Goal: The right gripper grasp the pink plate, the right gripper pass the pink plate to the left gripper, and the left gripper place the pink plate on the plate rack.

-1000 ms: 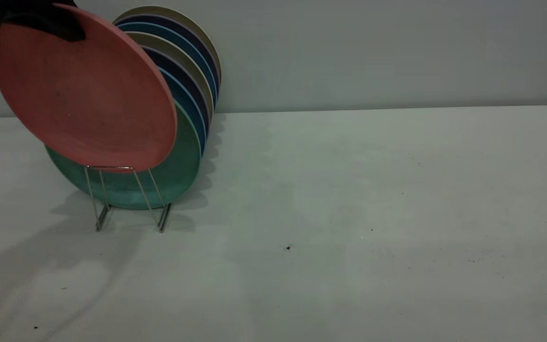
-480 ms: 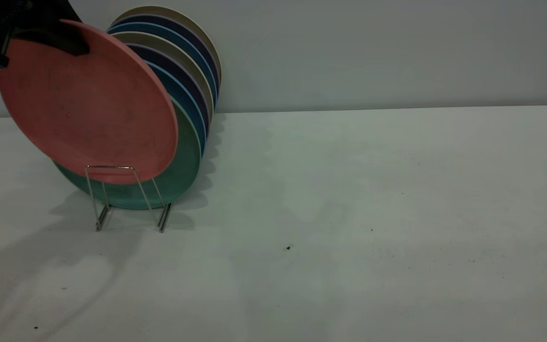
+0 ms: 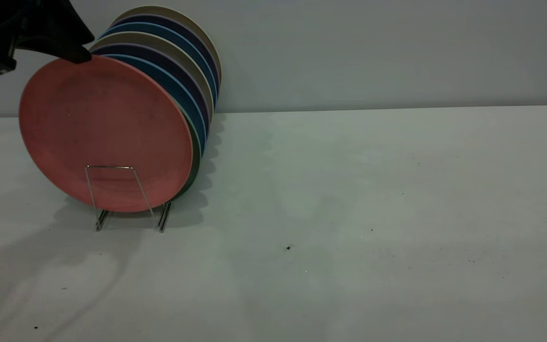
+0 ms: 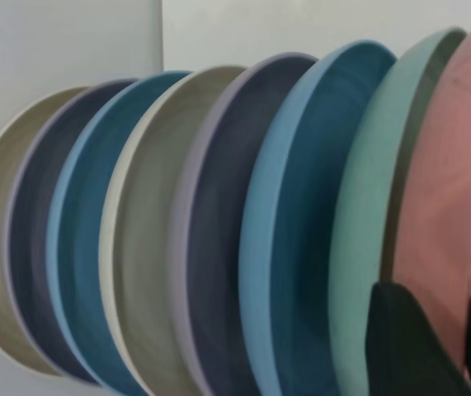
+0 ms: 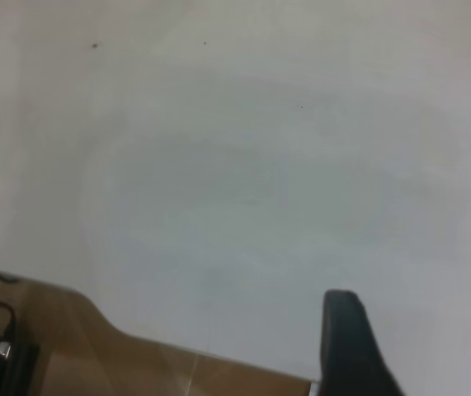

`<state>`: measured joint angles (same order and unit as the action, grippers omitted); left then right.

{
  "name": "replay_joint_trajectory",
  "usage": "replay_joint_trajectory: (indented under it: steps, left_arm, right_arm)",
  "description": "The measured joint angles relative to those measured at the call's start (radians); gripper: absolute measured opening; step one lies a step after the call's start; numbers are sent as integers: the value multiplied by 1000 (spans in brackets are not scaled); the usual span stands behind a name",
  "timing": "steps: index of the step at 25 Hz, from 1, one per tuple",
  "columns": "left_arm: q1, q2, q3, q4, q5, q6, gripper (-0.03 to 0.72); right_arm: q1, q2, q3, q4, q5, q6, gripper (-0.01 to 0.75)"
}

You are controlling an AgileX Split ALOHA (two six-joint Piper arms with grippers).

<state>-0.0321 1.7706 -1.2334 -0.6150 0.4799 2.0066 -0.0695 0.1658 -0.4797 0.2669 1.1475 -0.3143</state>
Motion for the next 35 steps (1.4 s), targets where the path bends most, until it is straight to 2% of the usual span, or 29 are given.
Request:
replay_joint_trajectory:
  steps: [5, 12, 17, 26, 35]
  left_arm:
    - [0, 0, 0, 0, -1, -34, 317]
    - [0, 0, 0, 6, -1, -118, 325]
    - [0, -11, 0, 69, 15, -240, 325]
    - [0, -59, 0, 197, 166, -521, 329]
    - [0, -365, 0, 216, 389, -1014, 329]
  right_arm:
    - [0, 0, 0, 0, 0, 1, 446]
    - [0, 0, 0, 0, 0, 1, 446]
    - [0, 0, 0, 0, 0, 1, 446]
    - [0, -4, 0, -5, 0, 1, 446]
    - [2, -8, 0, -131, -7, 144, 446]
